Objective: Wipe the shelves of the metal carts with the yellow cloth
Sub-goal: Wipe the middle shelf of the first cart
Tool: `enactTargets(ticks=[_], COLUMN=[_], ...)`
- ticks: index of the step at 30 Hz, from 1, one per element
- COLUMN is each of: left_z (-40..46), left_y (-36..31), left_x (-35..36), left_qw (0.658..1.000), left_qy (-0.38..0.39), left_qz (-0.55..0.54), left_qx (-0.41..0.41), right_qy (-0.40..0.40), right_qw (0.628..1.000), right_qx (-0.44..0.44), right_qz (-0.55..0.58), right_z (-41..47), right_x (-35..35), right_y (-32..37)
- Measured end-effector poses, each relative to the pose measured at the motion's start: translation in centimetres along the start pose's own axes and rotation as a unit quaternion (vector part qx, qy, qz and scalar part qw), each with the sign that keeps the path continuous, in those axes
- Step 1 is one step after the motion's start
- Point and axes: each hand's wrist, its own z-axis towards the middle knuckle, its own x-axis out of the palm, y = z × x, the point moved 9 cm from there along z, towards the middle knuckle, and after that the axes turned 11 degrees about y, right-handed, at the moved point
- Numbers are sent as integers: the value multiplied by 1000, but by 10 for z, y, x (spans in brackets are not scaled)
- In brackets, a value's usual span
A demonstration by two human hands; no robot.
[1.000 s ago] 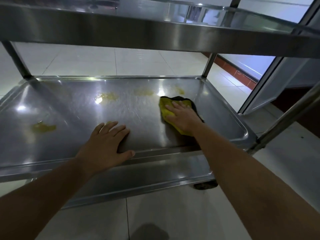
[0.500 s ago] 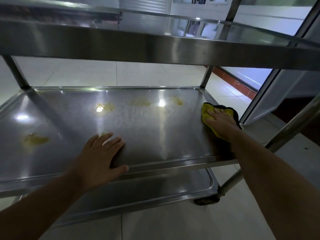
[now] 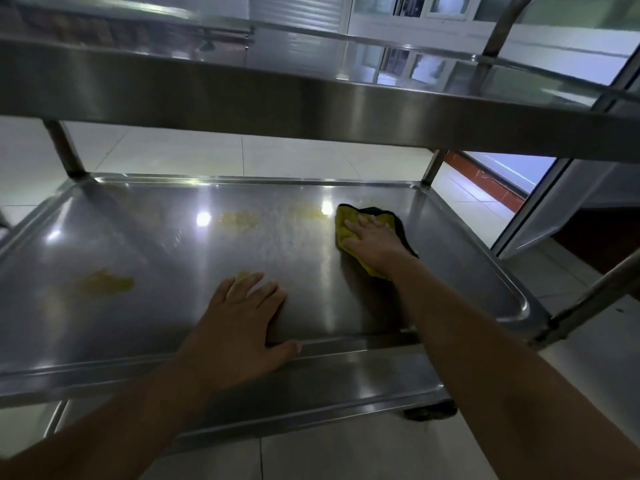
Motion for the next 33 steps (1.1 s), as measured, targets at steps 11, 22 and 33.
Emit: enactTargets(ticks=[11,22,33], left_z=[-29,-145,-152], left_y=[28,233,240], left_x=[-24,-19,-14], left_qw=[998,971,973], left_qy=[-48,31,9], left_qz=[-25,16,-9], left_qx=[-28,-237,-232], right_qy=[-16,-17,8], right_qw=[999,1000,994], right_qx=[-38,-5,-111], right_qz=[28,25,1], right_z=[-5,-8,17], right_x=[12,18,25], right_y=[92,135,291])
